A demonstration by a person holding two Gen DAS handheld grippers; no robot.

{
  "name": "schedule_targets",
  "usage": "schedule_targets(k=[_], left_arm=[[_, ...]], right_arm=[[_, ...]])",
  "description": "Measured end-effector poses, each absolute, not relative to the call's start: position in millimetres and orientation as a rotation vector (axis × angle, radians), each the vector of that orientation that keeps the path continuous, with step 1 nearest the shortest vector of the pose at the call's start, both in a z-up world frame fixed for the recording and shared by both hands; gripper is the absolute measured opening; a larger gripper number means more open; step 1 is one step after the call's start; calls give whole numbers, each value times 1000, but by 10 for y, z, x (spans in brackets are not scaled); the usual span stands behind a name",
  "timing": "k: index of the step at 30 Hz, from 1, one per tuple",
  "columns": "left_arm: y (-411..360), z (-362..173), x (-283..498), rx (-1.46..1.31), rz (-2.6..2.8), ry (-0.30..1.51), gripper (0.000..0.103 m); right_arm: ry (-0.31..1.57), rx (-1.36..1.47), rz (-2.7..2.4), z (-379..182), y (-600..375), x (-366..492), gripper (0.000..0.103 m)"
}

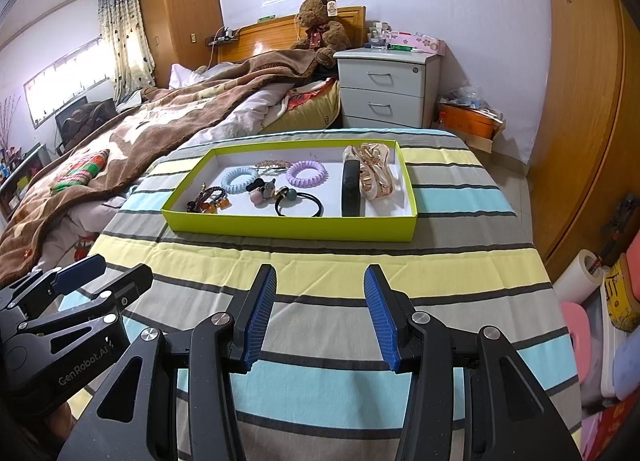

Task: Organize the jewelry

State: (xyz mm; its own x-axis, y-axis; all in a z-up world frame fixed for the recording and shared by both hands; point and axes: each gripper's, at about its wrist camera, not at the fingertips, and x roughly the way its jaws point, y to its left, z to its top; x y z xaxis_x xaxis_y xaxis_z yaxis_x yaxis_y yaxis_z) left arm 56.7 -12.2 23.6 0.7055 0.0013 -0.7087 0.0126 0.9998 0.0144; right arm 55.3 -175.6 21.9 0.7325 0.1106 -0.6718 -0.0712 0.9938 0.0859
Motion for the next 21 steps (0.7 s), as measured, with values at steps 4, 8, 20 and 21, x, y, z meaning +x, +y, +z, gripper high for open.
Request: schedule_targets(k=[4,8,20,21], left_arm=[[-119,234,567,19,-7,788,61],[-108,240,560,16,-6,787,61],[-116,222,588,19,0,787,61],[-122,222,588,18,0,787,61]], right_arm=[[743,56,100,220,-1752,552,47],[742,55,100,219,-1753,552,47],[742,55,100,220,-1752,548,47],[742,56,100,218,-1757,552,47]])
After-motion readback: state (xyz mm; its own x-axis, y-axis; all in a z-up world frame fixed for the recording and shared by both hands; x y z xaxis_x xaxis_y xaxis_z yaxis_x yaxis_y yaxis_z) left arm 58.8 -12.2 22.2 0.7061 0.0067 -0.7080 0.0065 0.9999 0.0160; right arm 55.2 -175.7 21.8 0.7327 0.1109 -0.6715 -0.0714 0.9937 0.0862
